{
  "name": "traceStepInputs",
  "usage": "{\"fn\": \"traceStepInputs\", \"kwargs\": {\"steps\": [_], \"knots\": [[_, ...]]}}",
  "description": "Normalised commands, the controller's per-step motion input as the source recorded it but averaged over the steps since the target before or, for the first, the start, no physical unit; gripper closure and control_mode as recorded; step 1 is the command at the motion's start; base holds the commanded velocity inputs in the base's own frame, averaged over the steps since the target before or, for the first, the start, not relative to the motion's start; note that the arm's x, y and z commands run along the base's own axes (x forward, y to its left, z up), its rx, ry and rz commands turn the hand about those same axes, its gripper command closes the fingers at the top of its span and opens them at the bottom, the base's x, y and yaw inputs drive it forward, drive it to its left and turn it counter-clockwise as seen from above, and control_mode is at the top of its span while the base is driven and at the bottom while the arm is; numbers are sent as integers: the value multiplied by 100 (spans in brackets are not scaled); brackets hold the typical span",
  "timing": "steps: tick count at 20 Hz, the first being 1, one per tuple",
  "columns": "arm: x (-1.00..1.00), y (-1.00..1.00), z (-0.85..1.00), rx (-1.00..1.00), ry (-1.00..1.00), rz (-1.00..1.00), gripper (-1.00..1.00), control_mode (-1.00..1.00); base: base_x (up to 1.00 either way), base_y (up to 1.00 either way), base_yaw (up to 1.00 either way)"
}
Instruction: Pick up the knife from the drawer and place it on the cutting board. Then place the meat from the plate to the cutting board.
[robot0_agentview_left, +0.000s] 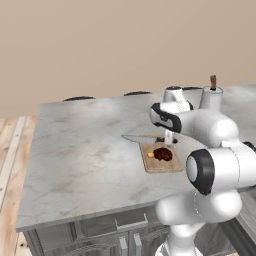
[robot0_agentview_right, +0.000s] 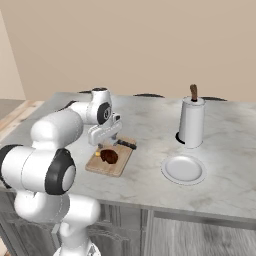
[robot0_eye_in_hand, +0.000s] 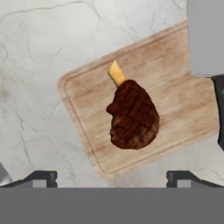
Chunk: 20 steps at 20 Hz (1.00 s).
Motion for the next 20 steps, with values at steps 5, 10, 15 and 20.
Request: {"fn": "traceStepInputs", "kwargs": {"steps": [5, 10, 15, 20], "knots": [[-60, 0, 4, 0, -10, 0, -100, -100, 0, 0, 0], [-9, -3, 0, 0, -1, 0, -100, -100, 0, 0, 0], [-3, 0, 0, 0, -1, 0, -100, -100, 0, 0, 0], [-20, 0, 0, -1, -9, 0, -100, -100, 0, 0, 0]]}}
